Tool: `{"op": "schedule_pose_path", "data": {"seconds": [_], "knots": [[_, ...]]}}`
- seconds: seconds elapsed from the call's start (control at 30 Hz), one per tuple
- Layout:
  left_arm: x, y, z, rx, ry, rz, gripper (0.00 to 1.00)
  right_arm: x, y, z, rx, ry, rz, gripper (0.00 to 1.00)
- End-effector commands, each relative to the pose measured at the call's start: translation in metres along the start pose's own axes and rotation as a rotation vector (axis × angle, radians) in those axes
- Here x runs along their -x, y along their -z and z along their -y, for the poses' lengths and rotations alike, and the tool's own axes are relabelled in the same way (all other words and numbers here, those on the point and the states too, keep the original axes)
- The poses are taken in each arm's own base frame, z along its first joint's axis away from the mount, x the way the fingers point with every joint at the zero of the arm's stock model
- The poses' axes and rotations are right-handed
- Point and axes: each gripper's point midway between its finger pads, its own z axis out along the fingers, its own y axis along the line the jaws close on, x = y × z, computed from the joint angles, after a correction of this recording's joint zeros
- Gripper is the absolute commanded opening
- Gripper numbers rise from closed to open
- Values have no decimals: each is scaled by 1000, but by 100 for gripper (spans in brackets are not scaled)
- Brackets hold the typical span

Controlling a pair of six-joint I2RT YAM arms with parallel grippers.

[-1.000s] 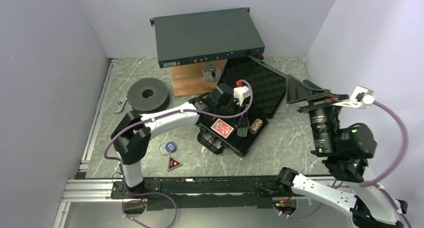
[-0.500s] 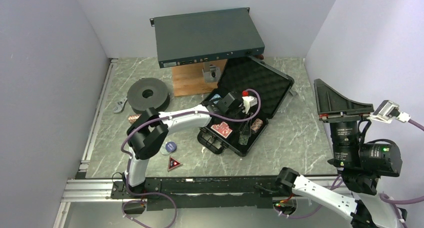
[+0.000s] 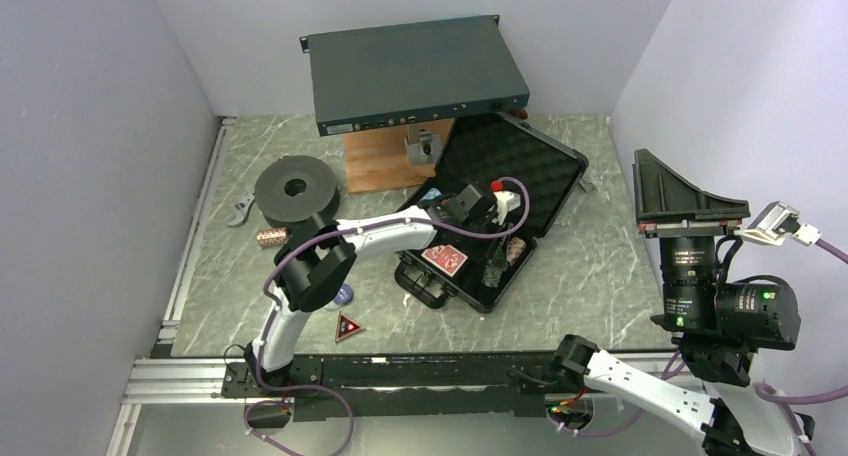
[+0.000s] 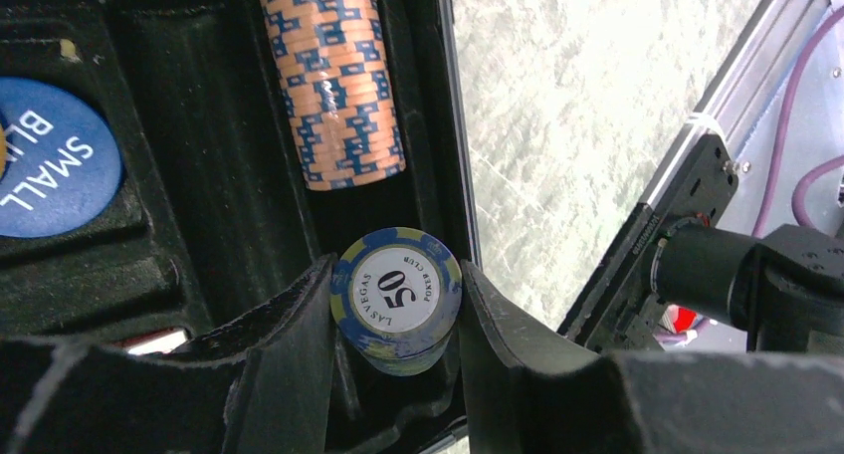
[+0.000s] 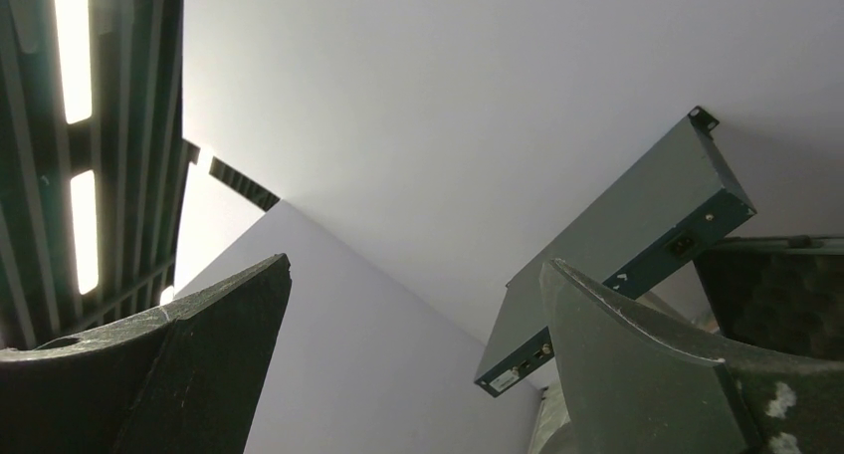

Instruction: Pack up texas hold em set

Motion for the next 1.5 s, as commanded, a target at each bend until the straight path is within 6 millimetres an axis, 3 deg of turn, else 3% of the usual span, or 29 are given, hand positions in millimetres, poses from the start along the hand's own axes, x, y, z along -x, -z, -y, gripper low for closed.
{"op": "schedule_pose_path", "data": {"seconds": [0.0, 0.47, 0.73, 0.9, 1.07, 1.13, 1.27, 1.47], "knots": [[27, -2, 27, -50, -8, 60, 0, 16, -1, 2, -35, -50, 62, 100], [21, -19, 17, 42, -37, 6, 0, 8, 0, 22, -107, 12, 57, 100], [14, -27, 14, 76, -63, -42, 0, -18, -9, 40, -177, 159, 20, 100], [11, -28, 12, 104, -77, -55, 16, -28, -12, 43, -193, 187, 4, 100], [12, -26, 27, 70, -116, -32, 65, -33, -12, 49, -208, 196, -4, 100], [15, -22, 35, 53, -133, -12, 76, -35, -13, 49, -209, 205, -8, 100], [22, -13, 48, 29, -145, 8, 83, -42, -16, 47, -201, 231, -31, 100], [30, 8, 58, 39, -153, 46, 85, -53, -18, 47, -195, 262, -67, 100]]}}
